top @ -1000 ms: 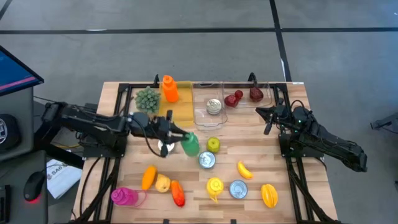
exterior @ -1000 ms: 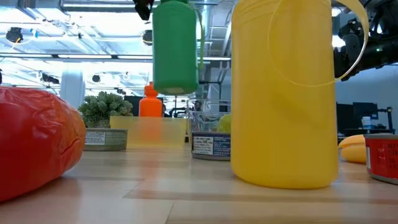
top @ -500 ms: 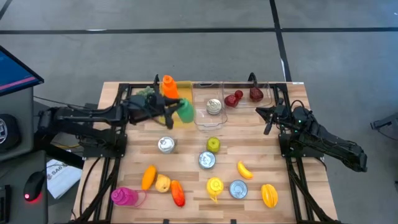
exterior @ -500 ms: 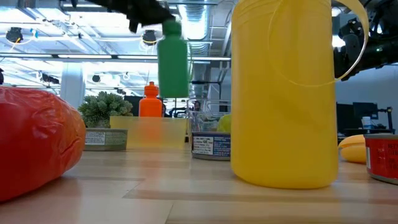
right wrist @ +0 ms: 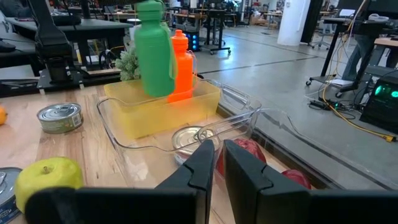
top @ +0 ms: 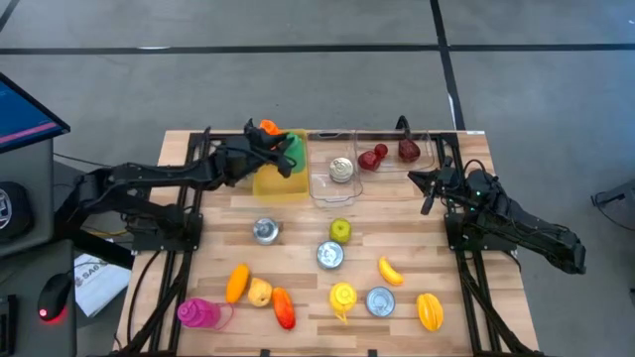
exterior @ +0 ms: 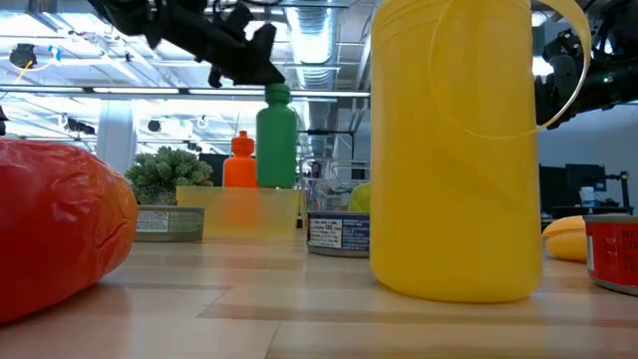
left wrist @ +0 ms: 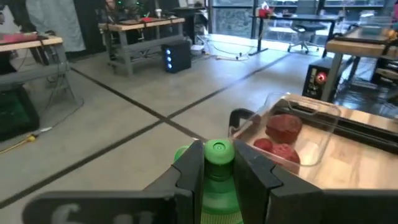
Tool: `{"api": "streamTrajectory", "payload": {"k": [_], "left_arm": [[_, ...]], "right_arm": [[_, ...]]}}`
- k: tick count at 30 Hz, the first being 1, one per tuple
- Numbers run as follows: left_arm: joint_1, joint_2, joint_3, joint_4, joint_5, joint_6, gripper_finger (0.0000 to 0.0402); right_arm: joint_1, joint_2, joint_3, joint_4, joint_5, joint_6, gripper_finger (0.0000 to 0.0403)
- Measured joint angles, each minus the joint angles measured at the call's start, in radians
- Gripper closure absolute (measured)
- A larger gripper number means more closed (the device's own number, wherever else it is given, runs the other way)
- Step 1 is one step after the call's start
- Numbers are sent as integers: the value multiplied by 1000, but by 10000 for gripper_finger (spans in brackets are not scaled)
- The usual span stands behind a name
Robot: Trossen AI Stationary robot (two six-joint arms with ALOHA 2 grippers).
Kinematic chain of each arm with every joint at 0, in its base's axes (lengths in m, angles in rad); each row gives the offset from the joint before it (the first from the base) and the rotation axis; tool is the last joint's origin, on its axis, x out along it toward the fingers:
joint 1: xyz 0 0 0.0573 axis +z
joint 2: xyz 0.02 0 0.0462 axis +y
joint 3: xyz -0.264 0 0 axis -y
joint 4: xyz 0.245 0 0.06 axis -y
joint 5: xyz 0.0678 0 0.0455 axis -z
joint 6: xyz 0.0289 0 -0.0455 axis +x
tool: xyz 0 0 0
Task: Pick & Place Food Item
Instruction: Put the green bottle into the yellow bin
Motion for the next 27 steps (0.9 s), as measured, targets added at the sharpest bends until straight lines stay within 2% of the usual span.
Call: {"api": "streamTrajectory", "payload": {"k": [4,9,21,27], "left_arm": [[18,70,0,30,-12,-10,346],[18,137,0,37,-112,-12,346],[51,195,0,47,-119,-133,346],[51,229,0,72,-119,-139,346]], "right_arm": [[0,0,0,0,0,0,370],[0,0,0,0,0,0,370],[0,0,0,0,0,0,370],[0,0,0,0,0,0,370]]}}
